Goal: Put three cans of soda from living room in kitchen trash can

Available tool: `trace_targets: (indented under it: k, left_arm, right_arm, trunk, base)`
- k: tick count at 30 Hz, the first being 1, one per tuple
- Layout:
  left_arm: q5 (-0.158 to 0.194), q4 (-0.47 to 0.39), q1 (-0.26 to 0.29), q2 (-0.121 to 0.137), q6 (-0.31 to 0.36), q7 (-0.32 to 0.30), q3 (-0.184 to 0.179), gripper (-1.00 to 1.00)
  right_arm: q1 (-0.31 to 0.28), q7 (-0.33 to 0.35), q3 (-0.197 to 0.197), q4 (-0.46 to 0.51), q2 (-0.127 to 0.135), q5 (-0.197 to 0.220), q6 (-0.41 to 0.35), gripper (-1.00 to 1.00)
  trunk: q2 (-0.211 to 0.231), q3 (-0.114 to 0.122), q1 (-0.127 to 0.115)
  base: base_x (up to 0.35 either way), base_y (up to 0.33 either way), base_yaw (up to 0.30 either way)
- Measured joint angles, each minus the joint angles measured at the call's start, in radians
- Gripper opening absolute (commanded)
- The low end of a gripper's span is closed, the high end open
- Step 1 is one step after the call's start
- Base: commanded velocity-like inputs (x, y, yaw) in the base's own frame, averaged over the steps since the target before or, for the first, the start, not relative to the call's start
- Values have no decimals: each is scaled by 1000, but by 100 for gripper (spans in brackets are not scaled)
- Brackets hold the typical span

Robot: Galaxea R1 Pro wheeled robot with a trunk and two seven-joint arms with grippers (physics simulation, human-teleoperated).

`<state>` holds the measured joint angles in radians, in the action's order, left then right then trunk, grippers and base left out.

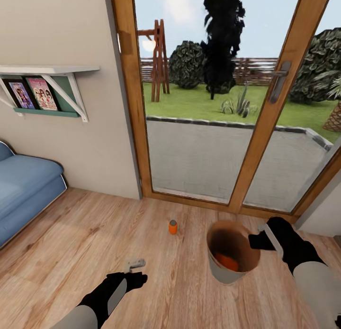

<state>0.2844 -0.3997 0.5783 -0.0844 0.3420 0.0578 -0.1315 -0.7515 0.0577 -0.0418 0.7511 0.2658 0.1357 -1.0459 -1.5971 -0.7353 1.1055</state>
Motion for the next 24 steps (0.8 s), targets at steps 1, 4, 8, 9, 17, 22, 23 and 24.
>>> trace_targets:
  k: [1,4,8,9,17,22,23,24]
  left_arm:
    - [0,0,0,0,1,12,0,100]
    - [0,1,0,0,4,23,0,100]
    - [-1,1,0,0,68,37,0,100]
    - [-1,1,0,0,79,39,0,100]
    - [-1,1,0,-1,120,47,0,100]
    - [0,0,0,-1,123,45,0,100]
    - [0,0,0,-1,123,45,0,100]
    - [0,0,0,-1,123,46,0,100]
  right_arm:
    - [-22,2,1,-21,3,6,-1,-100]
    - [-68,2,6,-14,7,-6,-1,-100]
    - [-169,3,6,-119,14,-1,-1,-100]
    - [-186,2,6,-144,14,-2,-1,-100]
    - [-392,2,-7,-482,13,-6,-1,-100]
    - [-428,-2,-28,-562,10,-6,-1,-100]
    - [-431,-3,-40,-568,9,-6,-1,-100]
    - [-432,-3,-50,-571,8,-9,-1,-100]
  trunk:
    - [0,0,0]
    - [0,0,0]
    - [0,0,0]
    - [0,0,0]
    - [0,0,0]
    - [0,0,0]
    - [0,0,0]
    - [0,0,0]
  base:
    - [0,0,0]
    - [0,0,0]
    - [0,0,0]
    - [0,0,0]
    - [0,0,0]
    - [0,0,0]
    - [0,0,0]
    - [0,0,0]
